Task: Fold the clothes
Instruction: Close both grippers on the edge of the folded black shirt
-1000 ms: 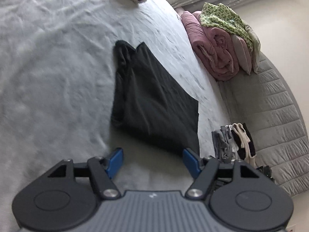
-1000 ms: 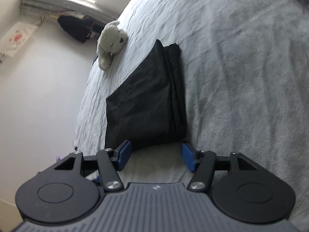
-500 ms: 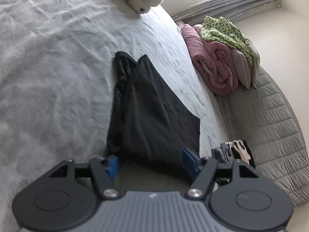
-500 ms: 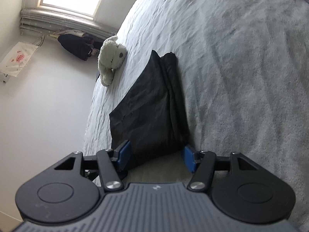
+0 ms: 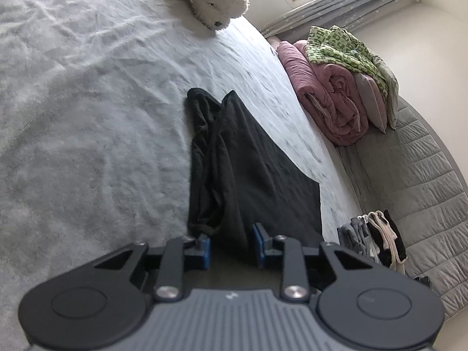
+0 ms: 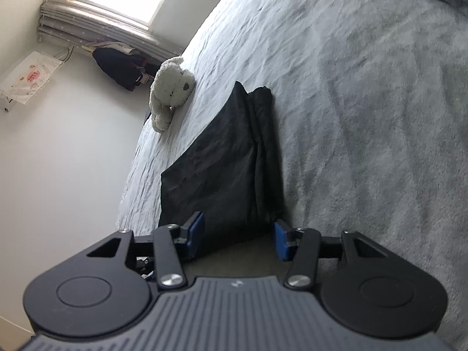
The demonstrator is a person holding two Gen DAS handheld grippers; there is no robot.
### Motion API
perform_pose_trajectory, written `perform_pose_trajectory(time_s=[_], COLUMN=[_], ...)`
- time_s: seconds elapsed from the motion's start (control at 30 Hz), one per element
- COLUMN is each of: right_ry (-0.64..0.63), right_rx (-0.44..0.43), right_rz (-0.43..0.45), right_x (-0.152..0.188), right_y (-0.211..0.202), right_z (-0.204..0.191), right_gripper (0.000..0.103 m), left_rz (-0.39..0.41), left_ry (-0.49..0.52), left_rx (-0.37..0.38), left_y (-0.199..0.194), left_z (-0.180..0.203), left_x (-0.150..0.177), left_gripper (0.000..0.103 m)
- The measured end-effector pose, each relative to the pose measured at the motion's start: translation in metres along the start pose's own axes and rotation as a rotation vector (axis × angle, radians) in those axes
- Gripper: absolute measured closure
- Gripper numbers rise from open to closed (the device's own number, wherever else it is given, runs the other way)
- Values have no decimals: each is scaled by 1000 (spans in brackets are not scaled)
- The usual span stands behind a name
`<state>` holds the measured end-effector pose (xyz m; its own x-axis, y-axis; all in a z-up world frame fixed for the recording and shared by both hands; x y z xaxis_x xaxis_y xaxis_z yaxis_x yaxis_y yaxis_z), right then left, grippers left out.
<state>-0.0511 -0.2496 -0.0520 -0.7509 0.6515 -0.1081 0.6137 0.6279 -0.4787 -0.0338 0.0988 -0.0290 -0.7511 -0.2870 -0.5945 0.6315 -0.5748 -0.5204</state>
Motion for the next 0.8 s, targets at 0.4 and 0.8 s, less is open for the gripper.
perform_pose_trajectory(time_s=[0.4,0.8], right_ry=[-51,-18], right_rx=[60,39], right_rz=[44,47], right_x=[0,-3], right_y=[5,8], right_z=[-1,1], right_gripper=[78,78], left_rz=[-7,-9], left_ry=[83,104], left_rx=[-84,-98], left_y=[1,4], left_z=[15,18], left_x=[-2,-4], left_gripper=[76,76])
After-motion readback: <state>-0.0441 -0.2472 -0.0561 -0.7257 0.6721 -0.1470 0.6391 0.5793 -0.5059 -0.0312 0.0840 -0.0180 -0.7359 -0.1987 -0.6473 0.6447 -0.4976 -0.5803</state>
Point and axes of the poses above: each gripper's, at about its wrist camera, not at the fingertips, and y roughly the way its jaws point, z to its right, x to its underside, the point moved 2 cm from there along y, roughly the way its jaws point, and after that the axes turned 15 degrees about y, right-handed, at the moved point
